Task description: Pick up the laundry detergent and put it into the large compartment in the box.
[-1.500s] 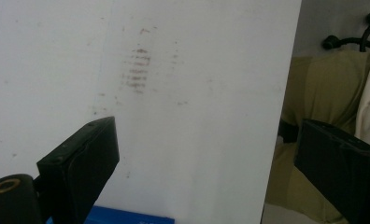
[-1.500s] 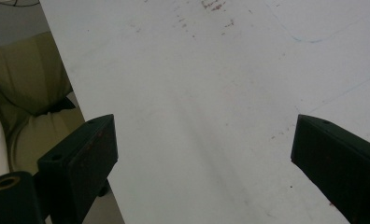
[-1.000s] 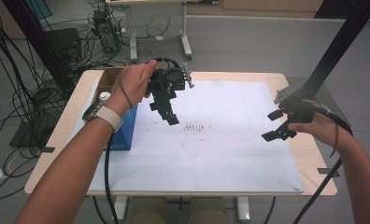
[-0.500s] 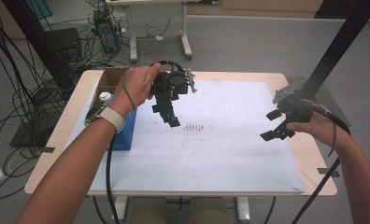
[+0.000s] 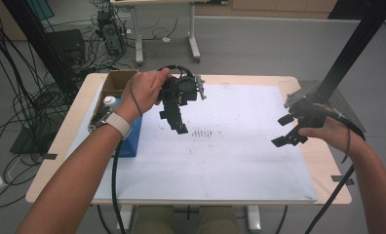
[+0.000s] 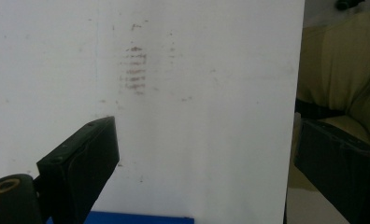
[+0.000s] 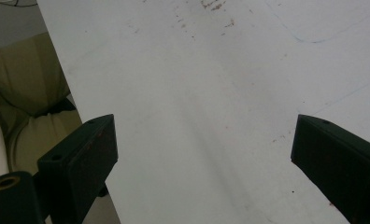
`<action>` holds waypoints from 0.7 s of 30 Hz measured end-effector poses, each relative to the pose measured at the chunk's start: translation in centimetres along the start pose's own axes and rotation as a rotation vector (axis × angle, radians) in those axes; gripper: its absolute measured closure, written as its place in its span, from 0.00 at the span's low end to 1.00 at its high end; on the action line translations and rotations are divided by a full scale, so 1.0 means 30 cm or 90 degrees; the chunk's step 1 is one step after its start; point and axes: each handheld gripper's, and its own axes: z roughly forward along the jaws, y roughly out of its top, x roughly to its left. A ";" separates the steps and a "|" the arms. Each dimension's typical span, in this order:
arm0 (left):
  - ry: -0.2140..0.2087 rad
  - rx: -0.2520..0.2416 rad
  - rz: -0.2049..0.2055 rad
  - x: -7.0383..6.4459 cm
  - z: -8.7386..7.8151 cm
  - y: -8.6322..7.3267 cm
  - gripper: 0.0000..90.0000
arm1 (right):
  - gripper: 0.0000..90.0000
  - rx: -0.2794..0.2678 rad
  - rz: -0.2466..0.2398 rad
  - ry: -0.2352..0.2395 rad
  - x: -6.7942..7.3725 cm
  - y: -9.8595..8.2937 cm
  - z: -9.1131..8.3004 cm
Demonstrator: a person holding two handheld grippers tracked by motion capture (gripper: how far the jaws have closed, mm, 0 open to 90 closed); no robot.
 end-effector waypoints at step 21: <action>0.010 0.012 0.005 0.000 0.014 0.004 0.08 | 0.08 0.004 -0.001 -0.001 0.002 0.007 0.006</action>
